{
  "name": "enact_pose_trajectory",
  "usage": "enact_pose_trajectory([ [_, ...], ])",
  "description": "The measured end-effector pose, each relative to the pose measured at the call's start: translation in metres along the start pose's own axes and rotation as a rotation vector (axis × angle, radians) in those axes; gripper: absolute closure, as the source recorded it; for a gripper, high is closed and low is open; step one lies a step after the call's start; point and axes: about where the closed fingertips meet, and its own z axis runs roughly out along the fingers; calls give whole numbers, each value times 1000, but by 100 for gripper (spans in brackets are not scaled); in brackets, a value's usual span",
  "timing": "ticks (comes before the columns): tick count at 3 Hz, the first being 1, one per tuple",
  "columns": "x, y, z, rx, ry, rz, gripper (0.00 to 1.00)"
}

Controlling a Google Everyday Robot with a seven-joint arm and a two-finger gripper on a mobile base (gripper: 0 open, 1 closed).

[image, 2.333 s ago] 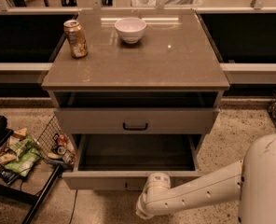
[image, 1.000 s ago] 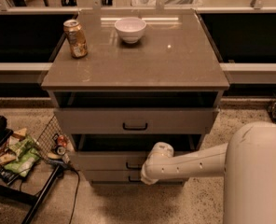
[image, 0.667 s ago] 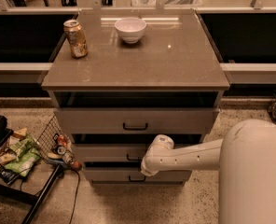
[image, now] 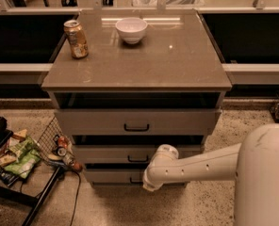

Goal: Close middle drawer

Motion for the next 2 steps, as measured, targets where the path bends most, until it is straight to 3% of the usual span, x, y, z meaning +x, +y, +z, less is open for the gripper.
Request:
enact_pose_trajectory([
  [1,25,58,-54,-61,15,-64,100],
  [2,78,109,-122,-102,110,-153,100],
])
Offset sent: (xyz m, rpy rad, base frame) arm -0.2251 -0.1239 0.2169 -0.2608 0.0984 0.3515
